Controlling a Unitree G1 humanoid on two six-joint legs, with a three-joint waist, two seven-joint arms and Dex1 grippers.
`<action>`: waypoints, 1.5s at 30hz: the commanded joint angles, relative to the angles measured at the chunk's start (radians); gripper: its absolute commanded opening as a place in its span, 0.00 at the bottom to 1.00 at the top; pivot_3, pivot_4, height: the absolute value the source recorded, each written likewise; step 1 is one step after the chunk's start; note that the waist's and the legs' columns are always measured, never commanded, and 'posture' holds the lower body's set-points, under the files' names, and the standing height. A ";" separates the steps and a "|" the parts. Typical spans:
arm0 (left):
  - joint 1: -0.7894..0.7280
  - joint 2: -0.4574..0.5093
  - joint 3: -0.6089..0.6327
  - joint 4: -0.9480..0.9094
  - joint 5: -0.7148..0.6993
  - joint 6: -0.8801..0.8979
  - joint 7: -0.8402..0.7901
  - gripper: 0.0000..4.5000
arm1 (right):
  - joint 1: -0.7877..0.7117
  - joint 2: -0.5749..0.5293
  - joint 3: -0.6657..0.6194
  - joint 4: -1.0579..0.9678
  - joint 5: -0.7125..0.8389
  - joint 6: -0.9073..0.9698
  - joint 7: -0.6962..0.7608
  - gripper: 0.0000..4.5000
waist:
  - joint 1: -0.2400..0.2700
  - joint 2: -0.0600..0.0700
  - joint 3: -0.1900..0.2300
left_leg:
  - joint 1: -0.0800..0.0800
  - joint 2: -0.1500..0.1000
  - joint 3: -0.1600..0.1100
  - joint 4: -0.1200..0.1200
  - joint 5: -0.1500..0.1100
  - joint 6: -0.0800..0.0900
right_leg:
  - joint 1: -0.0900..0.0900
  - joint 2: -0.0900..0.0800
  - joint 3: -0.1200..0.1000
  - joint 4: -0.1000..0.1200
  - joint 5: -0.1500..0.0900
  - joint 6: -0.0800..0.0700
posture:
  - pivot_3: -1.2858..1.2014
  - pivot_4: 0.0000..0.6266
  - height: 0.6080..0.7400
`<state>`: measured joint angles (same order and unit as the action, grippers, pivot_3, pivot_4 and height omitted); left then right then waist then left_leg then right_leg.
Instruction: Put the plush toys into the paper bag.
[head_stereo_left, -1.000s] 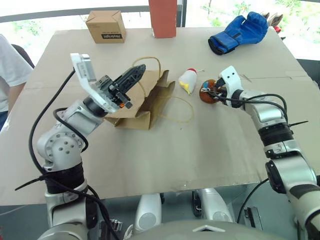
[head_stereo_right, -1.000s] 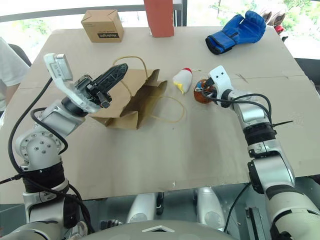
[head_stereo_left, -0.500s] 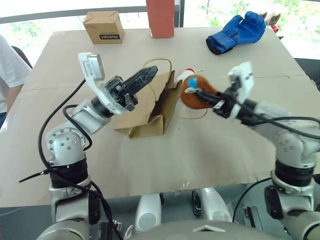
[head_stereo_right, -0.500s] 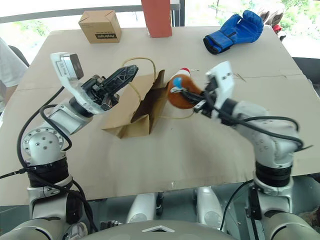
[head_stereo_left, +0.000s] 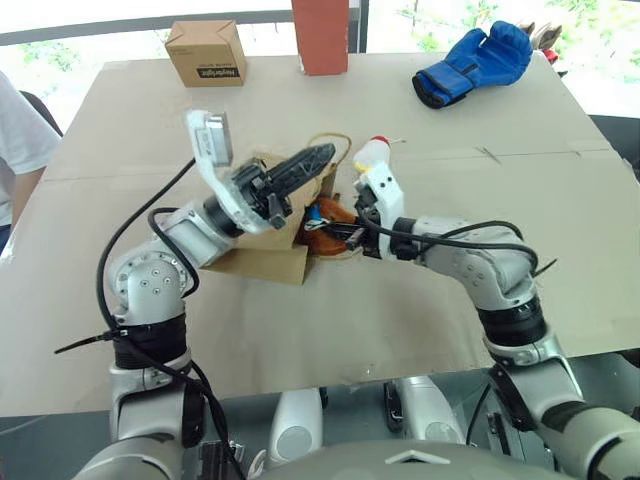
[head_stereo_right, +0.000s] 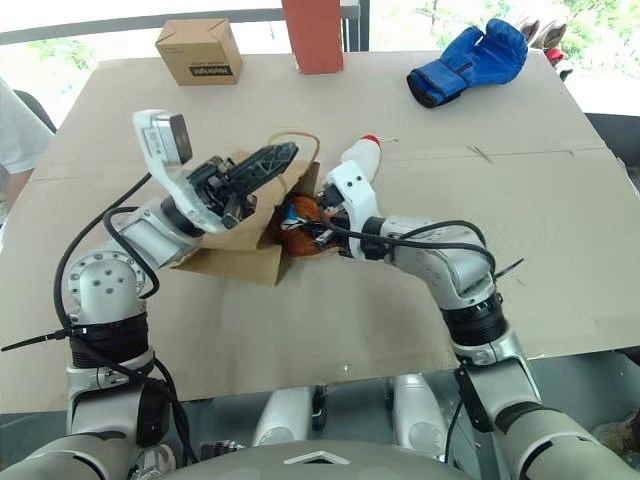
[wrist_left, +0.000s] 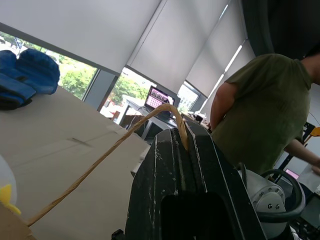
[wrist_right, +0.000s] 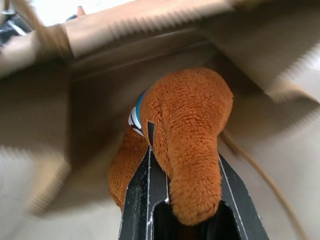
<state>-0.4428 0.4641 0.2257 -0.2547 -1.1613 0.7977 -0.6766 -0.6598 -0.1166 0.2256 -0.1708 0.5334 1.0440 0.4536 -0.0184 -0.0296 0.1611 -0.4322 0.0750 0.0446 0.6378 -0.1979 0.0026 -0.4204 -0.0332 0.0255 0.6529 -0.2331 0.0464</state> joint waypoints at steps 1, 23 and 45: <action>0.031 0.024 0.013 -0.080 -0.005 -0.014 -0.032 0.00 | -0.037 -0.005 -0.015 0.002 0.010 -0.027 0.040 0.01 | 0.000 0.000 0.000 | 0.000 0.000 0.000 0.000 0.000 0.000 | 0.000 0.000 0.000 0.000 0.000 0.000 | 0.52 0.24 1.00; 0.020 -0.017 -0.159 -0.099 0.218 -0.175 -0.164 0.00 | 0.122 -0.308 -0.122 -0.340 0.045 0.065 0.072 0.01 | 0.004 -0.001 0.000 | 0.000 0.000 0.001 -0.002 0.000 0.000 | 0.000 0.000 0.000 -0.004 -0.002 -0.002 | 0.52 0.24 1.00; 0.000 -0.012 -0.151 -0.107 0.265 -0.198 -0.212 0.00 | 0.029 -0.072 0.128 0.145 -0.029 -0.192 0.275 0.01 | 0.002 0.000 0.000 | 0.000 0.000 0.000 -0.002 0.000 0.000 | 0.001 0.000 0.000 -0.005 -0.001 -0.001 | 0.52 0.24 1.00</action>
<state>-0.4398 0.4470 0.0607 -0.3113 -0.8937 0.6191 -0.8890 -0.6090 -0.1982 0.3249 -0.0668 0.5347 0.9410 0.6718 -0.0168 -0.0299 0.1613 -0.4326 0.0749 0.0447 0.6359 -0.1980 0.0027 -0.4197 -0.0332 0.0252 0.6481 -0.2335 0.0457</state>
